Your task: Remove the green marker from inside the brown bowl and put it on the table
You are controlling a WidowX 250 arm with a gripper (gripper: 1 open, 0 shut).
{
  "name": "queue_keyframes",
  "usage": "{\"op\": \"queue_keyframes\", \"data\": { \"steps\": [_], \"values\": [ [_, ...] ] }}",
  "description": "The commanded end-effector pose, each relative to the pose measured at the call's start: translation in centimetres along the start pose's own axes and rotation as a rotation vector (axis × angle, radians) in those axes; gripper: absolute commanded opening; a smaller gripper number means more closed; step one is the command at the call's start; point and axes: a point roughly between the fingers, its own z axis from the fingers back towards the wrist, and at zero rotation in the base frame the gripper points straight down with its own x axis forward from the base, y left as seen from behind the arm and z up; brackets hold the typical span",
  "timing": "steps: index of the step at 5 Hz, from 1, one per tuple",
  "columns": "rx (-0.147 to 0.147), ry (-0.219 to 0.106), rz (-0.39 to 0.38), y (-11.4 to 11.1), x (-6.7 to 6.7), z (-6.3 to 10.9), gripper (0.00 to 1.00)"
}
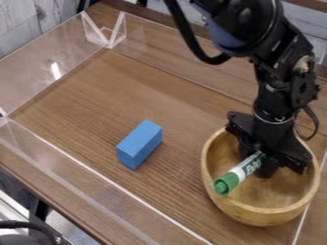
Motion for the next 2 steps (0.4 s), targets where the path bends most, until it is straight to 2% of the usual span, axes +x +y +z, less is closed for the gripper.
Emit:
{"op": "queue_keyframes", "data": {
  "steps": [1,2],
  "values": [
    [-0.008,0.005,0.014,-0.57,-0.46,-0.62,0.00],
    [-0.011,0.005,0.024,-0.65,-0.58,-0.73,0.00]
  ]
}}
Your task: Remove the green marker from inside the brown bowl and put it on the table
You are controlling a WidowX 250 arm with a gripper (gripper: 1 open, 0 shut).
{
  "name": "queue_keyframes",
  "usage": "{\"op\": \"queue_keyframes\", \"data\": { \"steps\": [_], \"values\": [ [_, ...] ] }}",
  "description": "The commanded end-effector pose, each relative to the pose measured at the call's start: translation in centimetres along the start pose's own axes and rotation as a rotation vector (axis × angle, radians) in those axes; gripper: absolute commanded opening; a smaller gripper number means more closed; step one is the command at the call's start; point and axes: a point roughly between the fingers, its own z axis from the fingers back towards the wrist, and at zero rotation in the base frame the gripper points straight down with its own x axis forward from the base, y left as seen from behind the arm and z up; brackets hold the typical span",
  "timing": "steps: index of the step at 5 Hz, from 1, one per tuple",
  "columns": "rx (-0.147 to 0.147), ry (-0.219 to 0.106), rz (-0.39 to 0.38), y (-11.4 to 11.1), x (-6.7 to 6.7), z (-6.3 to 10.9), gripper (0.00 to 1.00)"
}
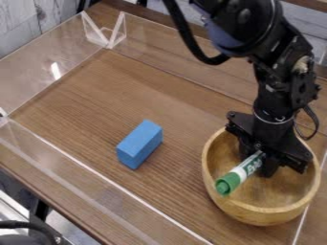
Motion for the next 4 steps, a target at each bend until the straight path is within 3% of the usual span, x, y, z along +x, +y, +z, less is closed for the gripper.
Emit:
{"op": "queue_keyframes", "data": {
  "steps": [1,3,4],
  "values": [
    [-0.009,0.015,0.016,-0.6,-0.8,-0.8,0.00],
    [-0.015,0.017,0.036,-0.8,-1.0,-1.1,0.00],
    [-0.001,0.036,0.035,-0.6,-1.1,0.3,0.00]
  ]
}}
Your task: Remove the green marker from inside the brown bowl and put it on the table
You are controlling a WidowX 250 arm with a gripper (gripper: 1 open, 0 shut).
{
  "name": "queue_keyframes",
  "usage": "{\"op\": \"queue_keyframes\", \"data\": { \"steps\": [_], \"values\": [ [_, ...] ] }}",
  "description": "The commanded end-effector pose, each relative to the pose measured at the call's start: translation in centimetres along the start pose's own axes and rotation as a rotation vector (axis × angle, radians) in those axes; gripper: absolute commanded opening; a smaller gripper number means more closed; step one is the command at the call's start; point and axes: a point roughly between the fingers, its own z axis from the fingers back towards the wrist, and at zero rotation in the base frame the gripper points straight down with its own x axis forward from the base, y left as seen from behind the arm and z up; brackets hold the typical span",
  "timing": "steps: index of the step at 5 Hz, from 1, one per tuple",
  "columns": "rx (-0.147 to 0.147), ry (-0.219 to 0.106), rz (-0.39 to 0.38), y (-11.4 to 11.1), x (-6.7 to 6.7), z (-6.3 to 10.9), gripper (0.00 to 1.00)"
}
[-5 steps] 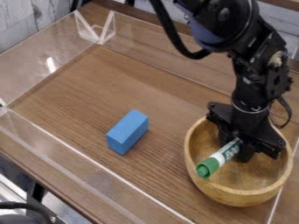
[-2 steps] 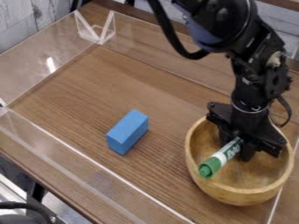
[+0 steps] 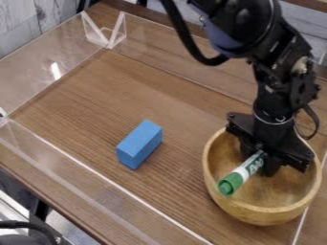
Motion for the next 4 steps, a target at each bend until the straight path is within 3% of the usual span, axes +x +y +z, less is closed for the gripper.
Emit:
{"op": "queue_keyframes", "data": {
  "steps": [1,4],
  "values": [
    [0.008,0.019,0.004,-0.3,-0.4,1.5,0.00],
    [0.016,0.038,0.032,0.1,-0.3,5.5,0.00]
  ]
}}
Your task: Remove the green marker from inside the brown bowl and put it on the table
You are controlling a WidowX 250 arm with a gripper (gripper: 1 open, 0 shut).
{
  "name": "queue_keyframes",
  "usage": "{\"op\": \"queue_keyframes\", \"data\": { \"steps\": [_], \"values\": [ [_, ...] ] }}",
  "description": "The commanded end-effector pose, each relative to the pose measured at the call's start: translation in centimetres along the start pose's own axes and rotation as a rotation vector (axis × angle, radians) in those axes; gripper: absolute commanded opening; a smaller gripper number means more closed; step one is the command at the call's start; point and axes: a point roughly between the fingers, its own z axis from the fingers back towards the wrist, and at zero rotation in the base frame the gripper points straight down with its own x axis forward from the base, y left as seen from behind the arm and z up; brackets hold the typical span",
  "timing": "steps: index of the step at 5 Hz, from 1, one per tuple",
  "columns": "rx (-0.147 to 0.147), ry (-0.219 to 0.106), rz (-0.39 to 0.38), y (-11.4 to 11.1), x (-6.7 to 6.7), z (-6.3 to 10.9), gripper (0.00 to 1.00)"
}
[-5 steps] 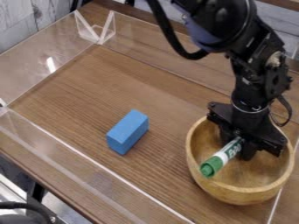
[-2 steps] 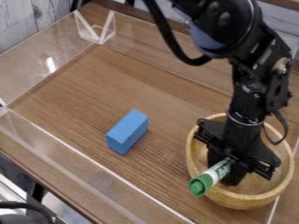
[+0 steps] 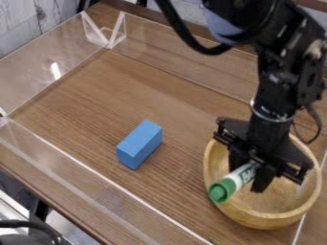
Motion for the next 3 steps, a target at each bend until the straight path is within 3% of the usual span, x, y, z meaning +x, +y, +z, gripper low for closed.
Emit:
{"op": "queue_keyframes", "data": {
  "steps": [1,3],
  "values": [
    [-0.022,-0.078,0.018,0.1,1.2,3.1,0.00],
    [-0.024,-0.114,0.074,1.2,1.0,5.3,0.00]
  ]
}}
